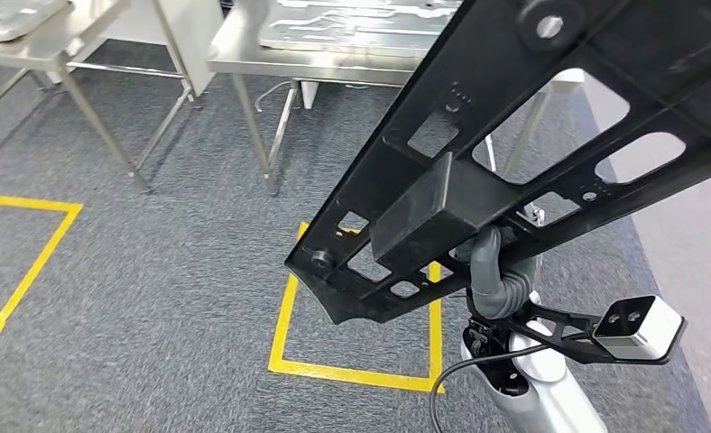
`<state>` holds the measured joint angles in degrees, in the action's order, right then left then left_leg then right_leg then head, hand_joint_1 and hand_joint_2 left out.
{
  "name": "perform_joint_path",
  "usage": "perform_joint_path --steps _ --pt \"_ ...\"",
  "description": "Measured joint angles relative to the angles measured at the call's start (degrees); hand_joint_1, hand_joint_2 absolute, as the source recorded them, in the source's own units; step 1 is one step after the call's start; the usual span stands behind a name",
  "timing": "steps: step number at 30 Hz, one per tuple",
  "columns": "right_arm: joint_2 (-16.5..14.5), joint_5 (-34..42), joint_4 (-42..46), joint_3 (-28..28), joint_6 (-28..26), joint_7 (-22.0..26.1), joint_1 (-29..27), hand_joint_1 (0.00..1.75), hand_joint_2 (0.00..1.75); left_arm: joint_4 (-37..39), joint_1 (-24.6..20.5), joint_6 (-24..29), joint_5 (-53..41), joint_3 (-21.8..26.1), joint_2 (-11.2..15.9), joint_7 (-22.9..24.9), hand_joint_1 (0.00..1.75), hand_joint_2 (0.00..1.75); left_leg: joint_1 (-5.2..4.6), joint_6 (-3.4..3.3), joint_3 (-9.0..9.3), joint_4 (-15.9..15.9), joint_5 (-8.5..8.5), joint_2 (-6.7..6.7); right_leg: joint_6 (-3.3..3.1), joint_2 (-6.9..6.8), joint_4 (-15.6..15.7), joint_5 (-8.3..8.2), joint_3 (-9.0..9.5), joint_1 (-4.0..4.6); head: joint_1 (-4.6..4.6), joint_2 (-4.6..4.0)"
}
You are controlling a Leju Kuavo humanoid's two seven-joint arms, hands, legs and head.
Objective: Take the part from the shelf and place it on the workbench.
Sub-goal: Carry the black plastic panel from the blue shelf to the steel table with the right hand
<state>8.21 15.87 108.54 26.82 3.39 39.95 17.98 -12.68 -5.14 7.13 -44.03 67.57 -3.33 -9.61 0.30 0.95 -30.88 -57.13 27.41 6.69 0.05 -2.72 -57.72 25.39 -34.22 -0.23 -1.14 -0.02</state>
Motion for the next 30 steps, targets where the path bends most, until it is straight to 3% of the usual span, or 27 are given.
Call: perform_joint_path --steps 2,4,5,6,7,8,9,11,13,14,16,19,21,23,24,25,28,30 --pt "0.5 -0.2 0.0 0.0 1.0 0.0 -0.2 1.75 1.75 0.0 0.0 0.0 0.1 0.0 0.0 -0.2 0.0 1.75 0.3 0.49 -0.97 -2.8 2.06 -2.14 -0.77 1.35 0.3 -0.26 0.12 -0.29 0.0 0.0" --pt "0.7 -0.3 0.0 -0.2 2.1 0.0 -0.5 1.75 1.75 0.0 0.2 0.0 0.2 0.0 0.1 -0.3 0.0 1.75 0.46 0.71 -4.29 -10.0 5.84 -5.14 -1.19 2.8 0.3 -0.36 0.15 -0.37 -0.01 0.0" --pt "0.8 -0.3 -0.2 -0.3 2.7 0.0 -0.7 1.75 1.75 0.0 0.4 0.0 0.2 0.0 0.0 -0.4 0.0 1.75 0.46 0.75 -6.3 -14.1 7.35 -5.79 -1.26 3.66 0.3 -0.37 0.14 -0.29 -0.02 0.0" --pt "1.0 -0.3 -0.3 -0.5 3.1 0.0 -0.9 1.75 1.75 0.0 0.6 -0.1 0.3 0.0 0.1 -0.5 0.0 1.75 0.45 0.72 -7.72 -16.6 7.82 -6.03 -1.28 4.56 0.3 -0.37 0.16 -0.19 -0.02 0.0" --pt "1.2 -0.3 -0.5 -0.7 3.4 0.0 -1.1 1.75 1.75 0.0 0.7 -0.1 0.3 0.0 0.1 -0.6 0.0 1.75 0.43 0.59 -8.23 -17.0 7.15 -6.16 -1.28 5.45 0.3 -0.37 0.21 -0.1 -0.02 0.0" --pt "1.3 -0.3 -0.6 -1.0 3.6 0.0 -1.2 1.75 1.75 0.0 0.7 -0.2 0.3 0.0 0.1 -0.7 0.0 1.75 0.42 0.38 -7.68 -15.2 5.42 -6.36 -1.27 6.32 0.2 -0.37 0.28 -0.03 -0.02 0.0" --pt "1.5 -0.3 -0.7 -1.2 3.6 0.0 -1.3 1.75 1.75 0.0 0.7 -0.3 0.3 0.0 0.1 -0.8 0.0 1.75 0.41 0.07 -6.16 -11.4 3.02 -6.94 -1.23 7.15 0.2 -0.35 0.36 0.0 -0.02 0.0" --pt "1.8 -0.2 -0.9 -1.6 3.2 0.0 -1.3 1.75 1.75 0.0 0.7 -0.5 0.3 0.0 0.3 -1.0 0.0 1.75 0.45 -0.59 -2.95 -3.7 -0.35 -9.42 -0.97 8.64 0.1 -0.32 0.33 0.08 -0.02 0.0" --pt "2.3 0.4 -1.2 -1.7 2.3 0.0 -1.3 1.75 1.75 0.0 0.7 -0.8 0.3 0.0 0.5 -1.1 0.0 1.75 0.34 -1.01 -1.68 -0.7 -0.95 -10.76 -0.29 9.9 0.0 -0.41 0.0 -0.08 -0.01 0.0" --pt "2.7 0.8 -1.4 -1.7 1.6 0.0 -1.3 1.75 1.75 0.0 0.6 -1.0 0.4 0.0 0.5 -1.2 0.0 1.75 0.28 -1.16 -1.57 -0.5 -0.97 -10.37 0.13 10.43 0.0 -0.5 -0.16 -0.21 -0.02 0.0" --pt "3.5 1.4 -1.7 -1.7 0.5 0.0 -1.4 1.75 1.75 0.0 0.4 -1.5 0.5 0.1 0.6 -1.3 0.0 1.75 0.41 -1.73 -1.35 0.0 -1.3 -9.49 0.75 10.02 -0.1 -0.4 -0.25 -0.36 -0.02 0.01" --pt "4.0 1.5 -1.8 -1.7 0.0 0.0 -1.5 1.75 1.75 0.0 0.2 -1.8 0.5 0.1 0.6 -1.3 0.0 1.75 0.65 -2.09 -1.12 0.5 -1.6 -8.97 0.97 8.47 -0.5 -0.05 -0.3 -0.24 -0.02 0.01" --pt "4.1 1.5 -1.8 -1.7 -0.1 0.0 -1.5 1.75 1.75 0.0 0.2 -1.9 0.5 0.1 0.6 -1.3 0.0 1.75 0.61 -2.24 -1.09 0.6 -1.61 -8.83 1.11 6.64 -1.9 0.99 -0.96 -0.07 0.0 0.0" --pt "3.7 -0.2 -1.8 -1.7 0.2 0.0 -2.5 1.75 1.75 0.0 0.4 -2.3 0.3 0.2 0.7 -1.2 0.0 1.75 0.52 -2.41 -1.14 0.5 -1.53 -7.89 1.6 4.1 -10.3 4.87 -5.02 -0.3 0.01 0.0" --pt "3.3 -1.3 -1.7 -1.7 0.4 0.0 -3.3 1.75 1.75 0.0 0.6 -2.5 0.2 0.2 0.7 -1.2 0.0 1.75 0.49 -2.39 -1.16 0.5 -1.45 -7.37 1.83 3.38 -13.5 5.95 -6.5 -0.53 0.0 0.0" --pt "2.9 -2.6 -1.6 -1.6 0.7 0.0 -4.1 1.75 1.75 0.0 0.7 -2.7 0.1 0.2 0.6 -1.1 0.0 1.75 0.46 -2.3 -1.14 0.4 -1.34 -6.89 2.03 3.02 -14.7 5.93 -6.94 -0.76 0.0 0.0" --pt "1.6 -4.2 -0.9 -1.6 1.2 0.0 -5.4 1.75 1.75 0.0 0.5 -3.0 0.0 0.2 0.6 -1.0 0.0 1.75 0.37 -1.65 -0.9 0.1 -0.85 -6.47 1.72 2.39 -3.1 1.16 -0.87 -0.83 0.0 0.0" --pt "0.6 -4.8 -0.2 -1.6 2.2 0.0 -6.1 1.75 1.75 0.0 0.5 -3.2 -0.1 0.2 0.5 -1.0 0.0 1.75 0.2 -1.0 -0.81 0.0 -0.55 -6.34 1.09 2.3 0.0 0.75 0.68 -0.55 0.0 0.0"
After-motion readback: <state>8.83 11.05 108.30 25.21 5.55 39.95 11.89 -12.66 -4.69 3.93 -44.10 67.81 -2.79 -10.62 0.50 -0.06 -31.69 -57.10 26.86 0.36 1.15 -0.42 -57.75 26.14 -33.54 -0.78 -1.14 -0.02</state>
